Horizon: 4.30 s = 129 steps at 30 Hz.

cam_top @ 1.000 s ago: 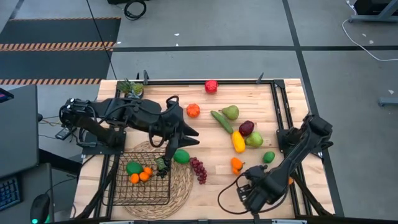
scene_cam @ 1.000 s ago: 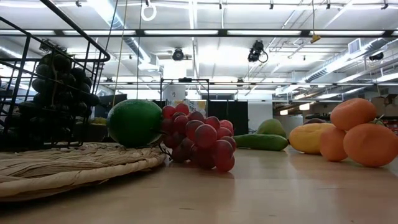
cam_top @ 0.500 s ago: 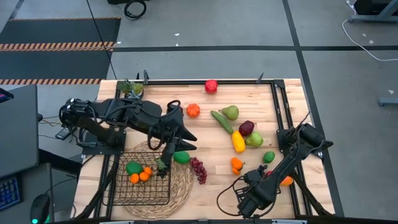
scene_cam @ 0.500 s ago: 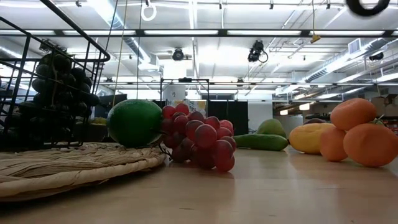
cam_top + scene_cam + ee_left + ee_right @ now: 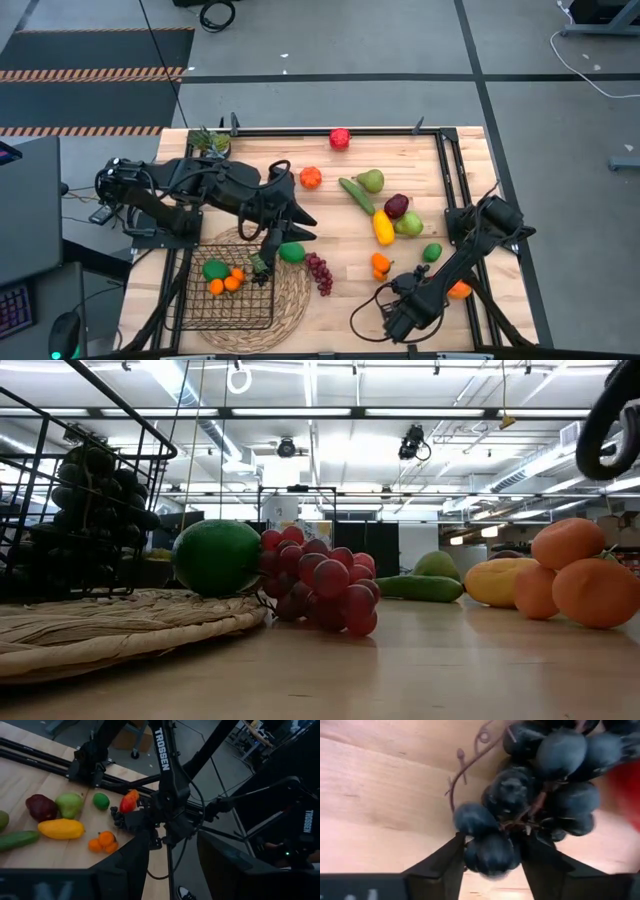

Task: Build produce basket
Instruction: Put the black grapes into the black wire basket

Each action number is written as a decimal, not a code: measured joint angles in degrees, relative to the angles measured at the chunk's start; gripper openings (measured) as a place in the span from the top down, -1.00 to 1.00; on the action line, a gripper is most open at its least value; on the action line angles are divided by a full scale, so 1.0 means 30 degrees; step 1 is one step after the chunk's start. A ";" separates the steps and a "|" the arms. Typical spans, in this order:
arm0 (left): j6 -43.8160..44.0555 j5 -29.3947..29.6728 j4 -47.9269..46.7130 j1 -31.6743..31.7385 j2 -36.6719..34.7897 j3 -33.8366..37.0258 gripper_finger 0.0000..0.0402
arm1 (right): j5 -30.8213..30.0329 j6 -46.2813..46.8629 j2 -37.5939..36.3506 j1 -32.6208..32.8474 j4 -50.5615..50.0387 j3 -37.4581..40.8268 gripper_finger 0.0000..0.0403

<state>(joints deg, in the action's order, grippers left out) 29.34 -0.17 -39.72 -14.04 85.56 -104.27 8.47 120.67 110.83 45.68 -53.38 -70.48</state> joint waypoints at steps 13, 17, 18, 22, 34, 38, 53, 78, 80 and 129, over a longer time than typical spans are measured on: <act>-0.0015 0.0686 0.0015 0.0146 0.0001 0.0000 0.14 | -0.1925 -0.4395 -0.1612 -0.0691 -0.0366 0.0029 0.79; -0.0022 0.0790 0.0015 0.0162 0.0001 0.0000 0.14 | -0.3316 -0.4623 -0.2869 -0.0845 -0.0639 0.0022 0.92; -0.0029 0.0910 0.0015 0.0168 0.0001 0.0000 0.15 | -0.3665 -0.4655 -0.3257 -0.0889 -0.0711 0.0022 0.92; -0.0087 0.1043 0.0022 0.0168 -0.0005 0.0000 0.15 | -0.5027 -0.5271 -0.5138 -0.1136 -0.0716 0.0022 0.91; -0.1717 0.1421 -0.1318 0.0168 0.0001 0.0000 0.15 | -0.9497 -0.9882 -1.1136 -0.3245 0.2444 0.0007 0.90; -0.1853 0.2250 -0.3018 0.0298 0.0001 0.0000 0.14 | -0.9573 -1.2631 -1.2012 -0.4927 0.5091 0.0000 0.88; 0.0088 0.4469 -0.5118 0.2211 -0.2759 0.0015 0.14 | -0.4609 -1.8283 -0.8803 -1.0381 1.5726 -0.0007 0.88; 0.0007 0.5331 -0.7179 0.3381 -0.4779 0.0000 0.15 | 0.1224 -1.9828 -0.1540 -1.2481 2.7174 -0.3881 0.88; 0.0007 0.5353 -0.7176 0.3381 -0.4793 0.0000 0.15 | 0.1567 -2.0455 -0.1406 -1.2536 2.5996 -0.4332 0.88; 0.3675 -0.1532 -1.0806 0.3359 -0.4953 0.0012 0.14 | 0.2076 -2.3937 -0.1970 -1.2432 2.6220 -0.4634 0.88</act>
<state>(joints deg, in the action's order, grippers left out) 40.37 -4.76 -72.14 -3.97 70.70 -104.23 14.70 48.86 104.92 8.38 25.28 -84.38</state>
